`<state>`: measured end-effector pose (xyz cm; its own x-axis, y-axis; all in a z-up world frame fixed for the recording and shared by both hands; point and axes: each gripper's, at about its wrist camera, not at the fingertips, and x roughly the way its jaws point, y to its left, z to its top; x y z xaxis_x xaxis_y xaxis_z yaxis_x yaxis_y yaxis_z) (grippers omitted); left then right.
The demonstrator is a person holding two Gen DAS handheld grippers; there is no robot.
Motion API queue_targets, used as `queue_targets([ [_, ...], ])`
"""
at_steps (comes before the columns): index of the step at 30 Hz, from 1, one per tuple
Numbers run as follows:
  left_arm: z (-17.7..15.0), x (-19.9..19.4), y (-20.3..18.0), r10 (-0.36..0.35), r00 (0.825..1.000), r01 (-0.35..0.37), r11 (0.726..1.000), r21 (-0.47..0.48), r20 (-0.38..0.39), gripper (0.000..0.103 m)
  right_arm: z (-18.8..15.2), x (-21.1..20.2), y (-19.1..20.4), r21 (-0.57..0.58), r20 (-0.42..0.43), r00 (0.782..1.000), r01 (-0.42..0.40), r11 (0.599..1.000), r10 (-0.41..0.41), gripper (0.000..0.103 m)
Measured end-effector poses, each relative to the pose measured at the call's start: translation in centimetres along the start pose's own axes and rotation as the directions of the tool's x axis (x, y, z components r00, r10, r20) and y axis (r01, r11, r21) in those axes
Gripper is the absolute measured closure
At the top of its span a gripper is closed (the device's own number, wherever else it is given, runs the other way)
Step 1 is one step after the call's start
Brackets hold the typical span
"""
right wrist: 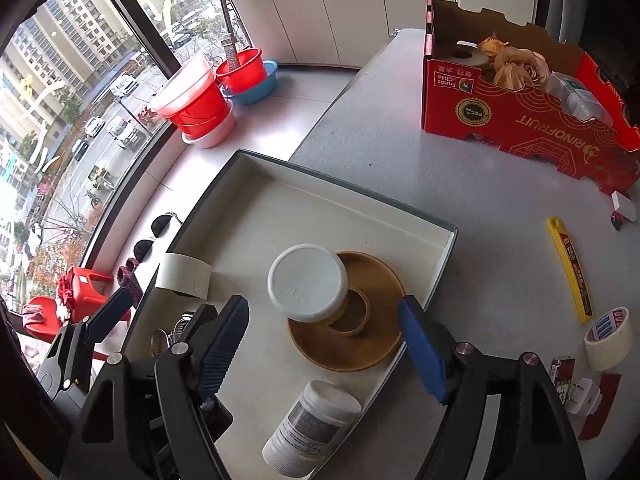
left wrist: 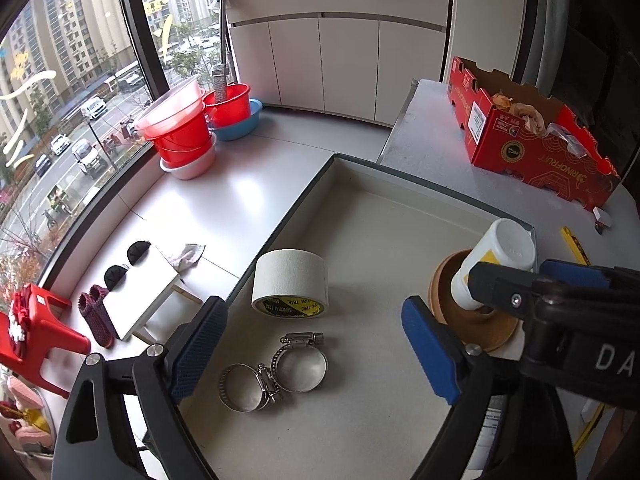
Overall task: Organize rigid objects
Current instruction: 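Open left gripper dropping clamp in tray while right releases bottle beside brown ring, then withdraw both open tools from the tray back over the table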
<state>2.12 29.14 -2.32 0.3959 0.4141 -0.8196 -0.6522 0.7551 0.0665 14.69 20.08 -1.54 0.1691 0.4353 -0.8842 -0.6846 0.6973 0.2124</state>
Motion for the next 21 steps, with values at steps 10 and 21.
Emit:
queue_targets([
  [10,-0.9,-1.2,0.2,-0.022,1.000,0.022,1.000,-0.012,0.000,0.000,-1.5,-1.3,0.0,0.007,-0.017,1.000,-0.007,1.000,0.007,0.025],
  [21,-2.0,-3.0,-0.3,-0.035,0.999,0.035,0.999,-0.002,-0.001,0.000,-3.1,-3.3,0.9,-0.021,-0.012,1.000,-0.019,1.000,0.019,0.025],
])
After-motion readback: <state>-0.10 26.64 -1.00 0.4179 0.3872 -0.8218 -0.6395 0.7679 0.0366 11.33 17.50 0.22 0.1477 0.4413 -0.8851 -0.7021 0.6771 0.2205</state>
